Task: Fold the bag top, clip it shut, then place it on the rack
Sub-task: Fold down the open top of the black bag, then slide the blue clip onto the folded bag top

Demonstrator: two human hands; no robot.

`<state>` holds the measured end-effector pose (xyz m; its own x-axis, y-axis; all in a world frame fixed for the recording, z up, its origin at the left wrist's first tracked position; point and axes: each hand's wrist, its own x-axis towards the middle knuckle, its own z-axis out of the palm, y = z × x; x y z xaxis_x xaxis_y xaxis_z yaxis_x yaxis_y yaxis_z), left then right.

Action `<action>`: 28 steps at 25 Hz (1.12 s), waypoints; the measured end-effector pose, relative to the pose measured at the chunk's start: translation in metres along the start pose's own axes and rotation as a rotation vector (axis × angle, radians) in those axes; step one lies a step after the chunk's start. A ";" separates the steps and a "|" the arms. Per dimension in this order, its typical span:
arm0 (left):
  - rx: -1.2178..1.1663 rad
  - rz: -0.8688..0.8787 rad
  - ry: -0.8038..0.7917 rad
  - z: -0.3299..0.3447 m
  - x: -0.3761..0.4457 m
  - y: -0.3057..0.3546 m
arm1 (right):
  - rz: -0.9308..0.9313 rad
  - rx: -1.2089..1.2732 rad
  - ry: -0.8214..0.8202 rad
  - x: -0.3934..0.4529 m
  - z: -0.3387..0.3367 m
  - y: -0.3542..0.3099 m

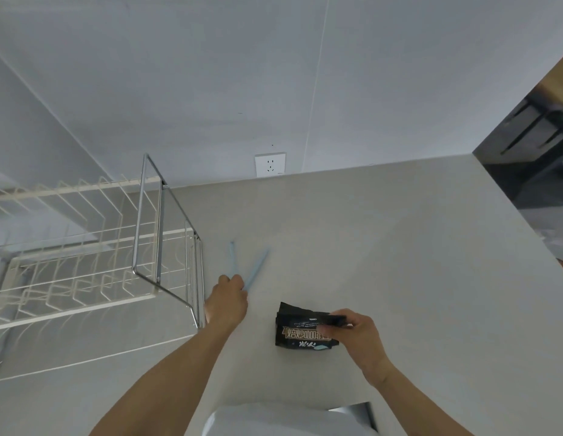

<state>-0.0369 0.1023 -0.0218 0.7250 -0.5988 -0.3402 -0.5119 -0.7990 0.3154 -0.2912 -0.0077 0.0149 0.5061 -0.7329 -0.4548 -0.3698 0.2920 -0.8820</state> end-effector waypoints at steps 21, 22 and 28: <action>-0.736 0.383 0.045 -0.037 -0.103 0.018 | -0.006 -0.012 0.087 -0.002 0.004 0.010; -0.735 0.371 0.037 -0.036 -0.101 0.019 | -0.012 -0.013 0.089 -0.002 0.004 0.010; -0.742 0.314 -0.013 -0.036 -0.099 0.027 | -0.056 -0.054 0.094 -0.002 0.004 0.013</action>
<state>-0.1060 0.1424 0.0525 0.5907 -0.7934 -0.1467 -0.2483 -0.3518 0.9026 -0.2940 0.0002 0.0035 0.4524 -0.8025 -0.3890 -0.3861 0.2170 -0.8966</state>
